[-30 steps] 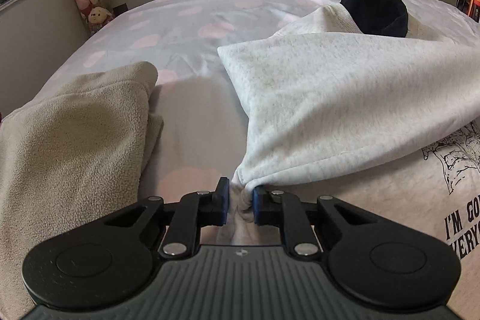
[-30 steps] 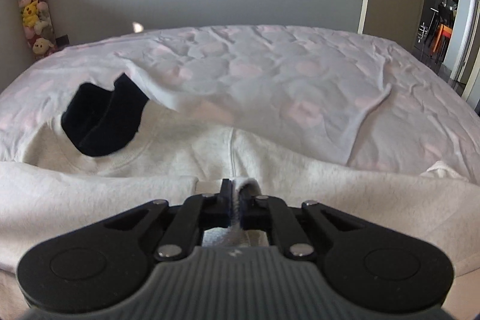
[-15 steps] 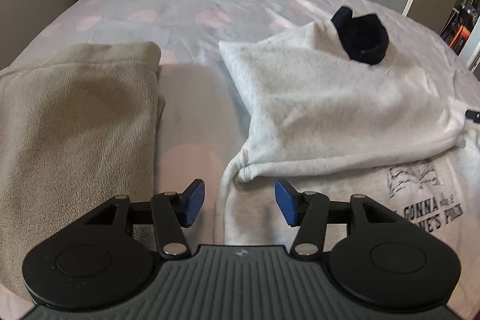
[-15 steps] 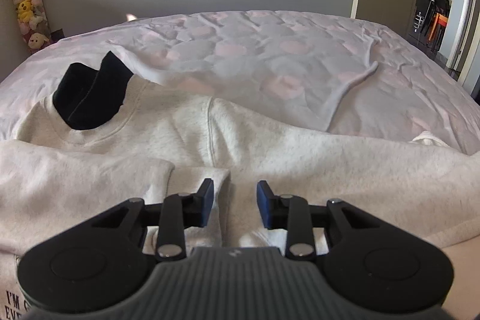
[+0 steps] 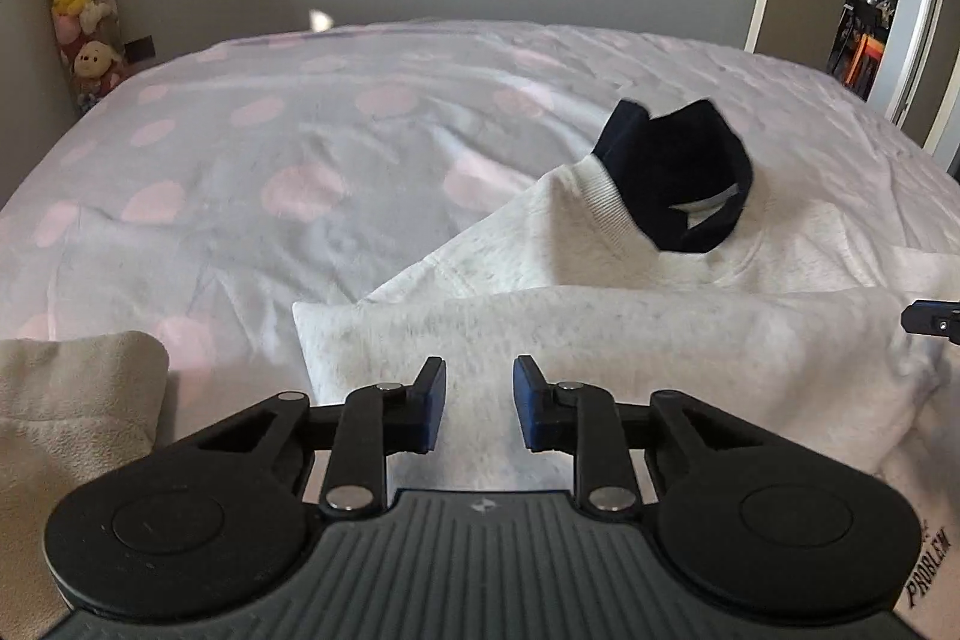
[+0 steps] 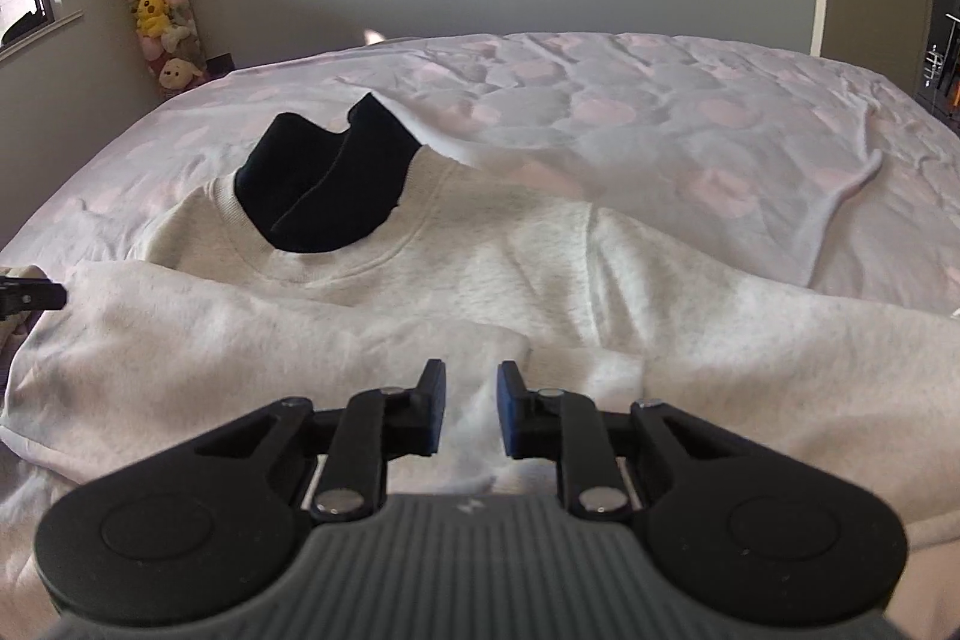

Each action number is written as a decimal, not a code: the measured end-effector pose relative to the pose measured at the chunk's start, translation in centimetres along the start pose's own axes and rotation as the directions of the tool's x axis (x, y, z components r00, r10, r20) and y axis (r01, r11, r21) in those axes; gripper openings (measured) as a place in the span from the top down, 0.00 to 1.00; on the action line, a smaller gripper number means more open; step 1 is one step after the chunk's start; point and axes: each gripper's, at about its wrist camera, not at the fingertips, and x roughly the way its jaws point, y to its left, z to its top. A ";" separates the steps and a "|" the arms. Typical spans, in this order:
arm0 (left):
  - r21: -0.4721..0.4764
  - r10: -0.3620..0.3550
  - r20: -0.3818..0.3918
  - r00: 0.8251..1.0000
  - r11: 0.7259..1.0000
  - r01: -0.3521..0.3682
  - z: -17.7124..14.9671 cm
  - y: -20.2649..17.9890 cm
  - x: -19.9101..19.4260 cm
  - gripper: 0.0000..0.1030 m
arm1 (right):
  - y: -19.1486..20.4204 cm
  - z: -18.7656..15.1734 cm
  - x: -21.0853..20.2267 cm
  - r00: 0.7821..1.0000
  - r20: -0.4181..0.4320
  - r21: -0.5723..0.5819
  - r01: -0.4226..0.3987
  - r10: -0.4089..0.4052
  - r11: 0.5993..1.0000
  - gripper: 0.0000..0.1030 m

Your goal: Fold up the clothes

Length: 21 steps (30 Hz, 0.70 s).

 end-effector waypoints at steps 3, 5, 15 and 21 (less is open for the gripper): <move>0.009 0.083 -0.039 0.996 0.997 -0.082 -0.7 1.0 2.8 0.84 | 0.4 0.0 3.2 0.999 -0.040 -0.004 -0.008 0.008 1.000 0.80; 0.035 0.125 -0.033 0.992 0.992 -0.124 -0.9 1.4 3.7 0.84 | 0.4 -0.2 5.0 0.998 -0.063 -0.006 -0.012 0.012 1.000 0.83; 0.002 0.181 0.061 0.982 0.983 -0.182 1.0 3.1 2.9 0.67 | 0.0 -0.1 4.8 0.999 -0.016 -0.027 -0.040 0.040 0.999 0.84; -0.121 0.156 0.041 0.987 0.981 -0.150 1.8 5.7 3.6 0.31 | -0.3 -1.4 0.0 0.996 0.072 0.016 -0.053 0.052 0.998 0.76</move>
